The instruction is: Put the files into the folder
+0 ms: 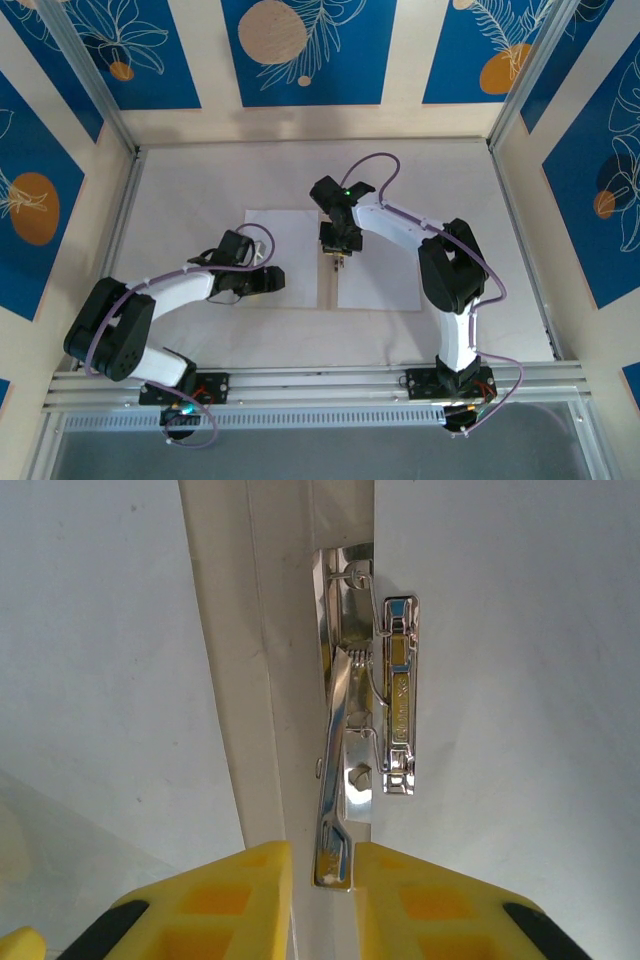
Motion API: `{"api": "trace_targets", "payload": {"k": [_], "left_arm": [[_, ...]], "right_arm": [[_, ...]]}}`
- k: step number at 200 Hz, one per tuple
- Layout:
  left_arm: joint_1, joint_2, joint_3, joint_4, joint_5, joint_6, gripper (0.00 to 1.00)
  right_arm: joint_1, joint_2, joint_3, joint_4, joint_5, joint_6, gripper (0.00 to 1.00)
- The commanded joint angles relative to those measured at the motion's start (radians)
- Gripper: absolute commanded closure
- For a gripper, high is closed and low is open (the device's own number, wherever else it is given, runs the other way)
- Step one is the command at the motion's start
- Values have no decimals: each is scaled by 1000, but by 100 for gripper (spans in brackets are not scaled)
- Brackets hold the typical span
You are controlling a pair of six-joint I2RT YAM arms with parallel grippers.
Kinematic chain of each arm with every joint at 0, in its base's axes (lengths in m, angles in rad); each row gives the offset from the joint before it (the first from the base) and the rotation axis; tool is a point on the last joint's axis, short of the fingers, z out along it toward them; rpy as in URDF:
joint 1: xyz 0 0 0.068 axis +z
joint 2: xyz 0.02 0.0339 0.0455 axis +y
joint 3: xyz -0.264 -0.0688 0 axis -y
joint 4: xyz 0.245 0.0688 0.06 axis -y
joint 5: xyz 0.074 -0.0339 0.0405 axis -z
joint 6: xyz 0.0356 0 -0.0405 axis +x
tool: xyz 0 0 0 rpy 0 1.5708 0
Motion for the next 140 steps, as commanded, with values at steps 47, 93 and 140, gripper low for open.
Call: {"api": "trace_targets", "payload": {"k": [47, 93, 140], "left_arm": [[-4, 32, -15, -25, 6, -2, 28], [-3, 34, -13, -25, 8, -3, 28], [-4, 36, -13, -24, 10, -3, 28]], "right_arm": [[-10, 20, 15, -27, -15, -12, 79], [-12, 22, 16, -28, -17, -16, 80], [-15, 24, 25, -39, -18, -20, 74]]}}
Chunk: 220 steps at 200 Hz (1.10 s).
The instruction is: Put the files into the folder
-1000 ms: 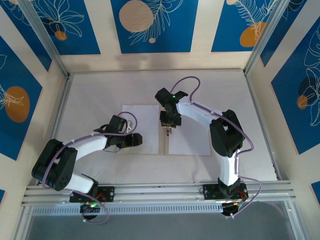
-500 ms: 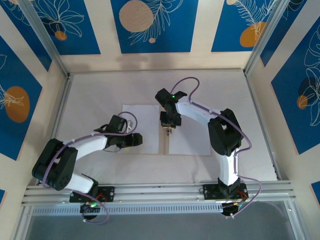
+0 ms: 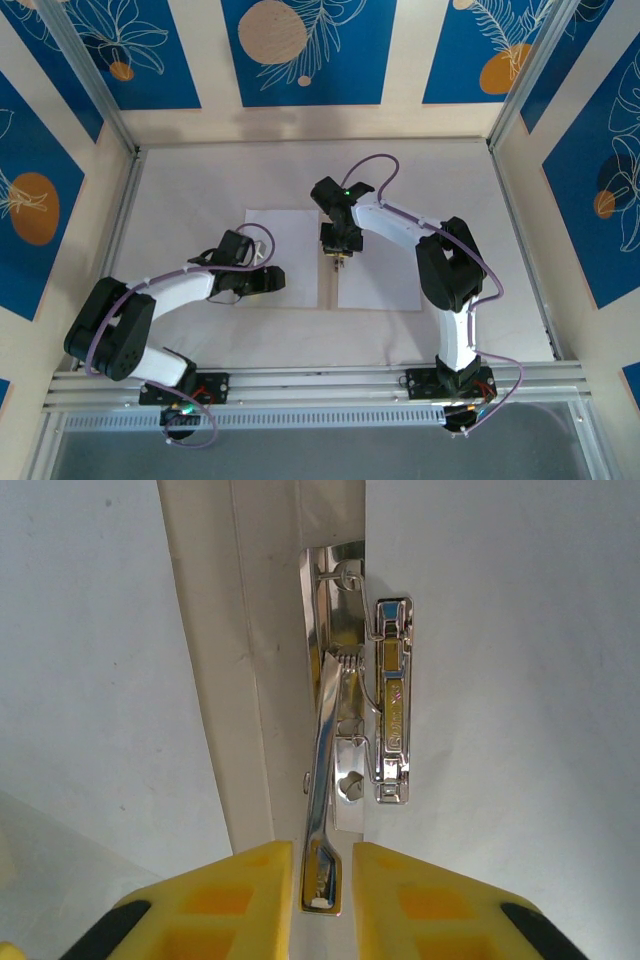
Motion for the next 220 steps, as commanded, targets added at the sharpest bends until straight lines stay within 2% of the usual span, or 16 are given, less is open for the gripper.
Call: {"api": "trace_targets", "payload": {"k": [1, 220], "left_arm": [[-3, 33, -13, -29, 7, -2, 28], [-3, 60, 2, -37, 15, 0, 28]], "right_arm": [[-7, 10, 25, -36, -15, -6, 74], [-16, -3, 33, -48, -28, -8, 76]]}}
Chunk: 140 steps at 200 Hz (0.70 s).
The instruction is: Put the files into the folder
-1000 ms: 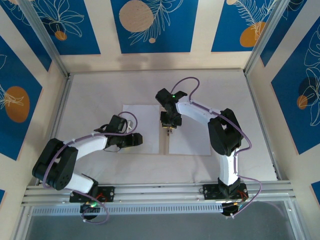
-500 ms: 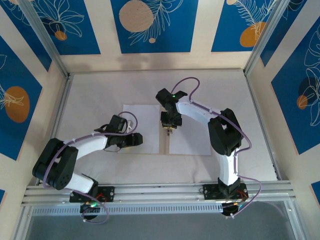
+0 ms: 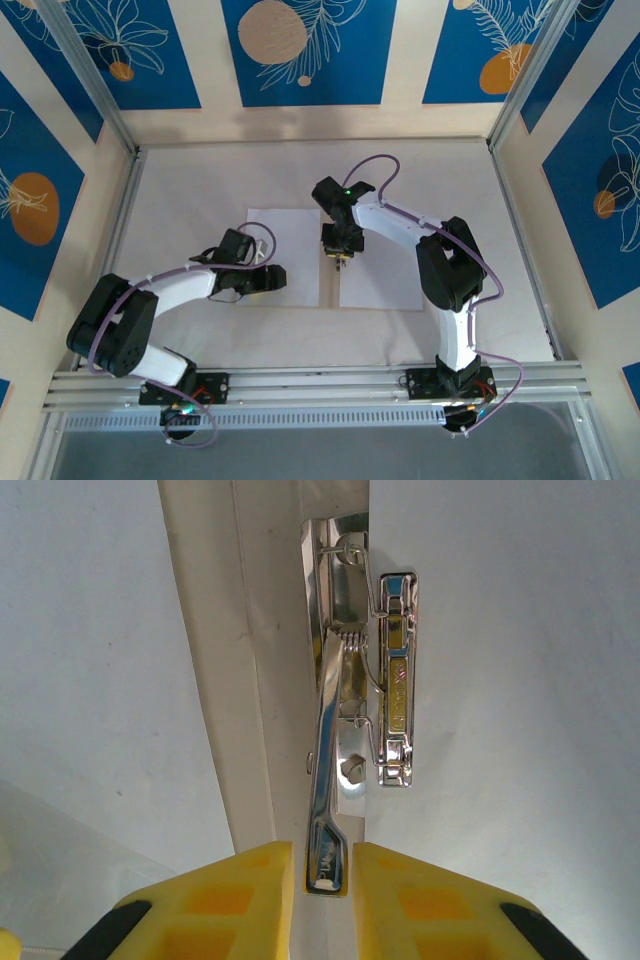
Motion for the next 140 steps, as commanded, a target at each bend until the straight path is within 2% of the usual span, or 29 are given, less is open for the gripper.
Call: {"api": "trace_targets", "payload": {"k": [1, 62, 140], "left_arm": [[-4, 37, -12, -46, 4, 0, 28], [-4, 31, -16, -45, 0, -3, 28], [-4, 32, -17, -44, 2, -2, 28]], "right_arm": [[-9, -3, 30, -27, -16, -7, 76], [-17, -2, 36, -29, -19, -13, 74], [-21, 13, 31, -21, -25, -18, 79]]}}
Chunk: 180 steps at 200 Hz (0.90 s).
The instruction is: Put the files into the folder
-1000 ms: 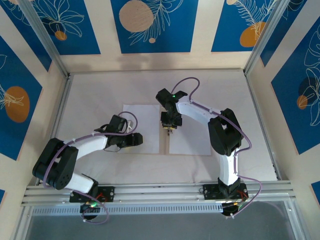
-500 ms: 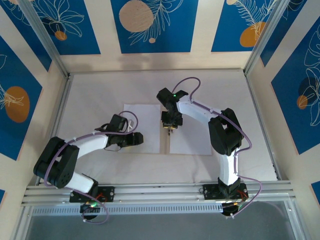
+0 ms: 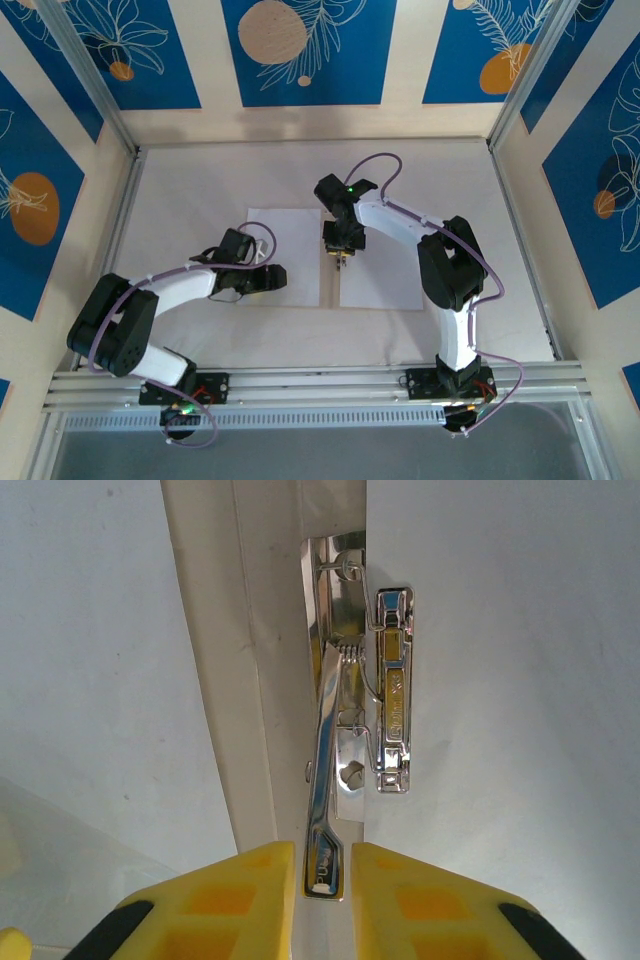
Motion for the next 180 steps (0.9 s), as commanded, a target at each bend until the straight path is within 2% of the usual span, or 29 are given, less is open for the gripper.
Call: {"api": "trace_targets", "payload": {"k": [1, 180], "left_arm": [[-4, 31, -18, -47, -1, -2, 28], [-3, 32, -18, -48, 0, -2, 28]], "right_arm": [[-7, 14, 21, -19, -16, -6, 79], [18, 56, 5, -47, 14, -25, 86]]}}
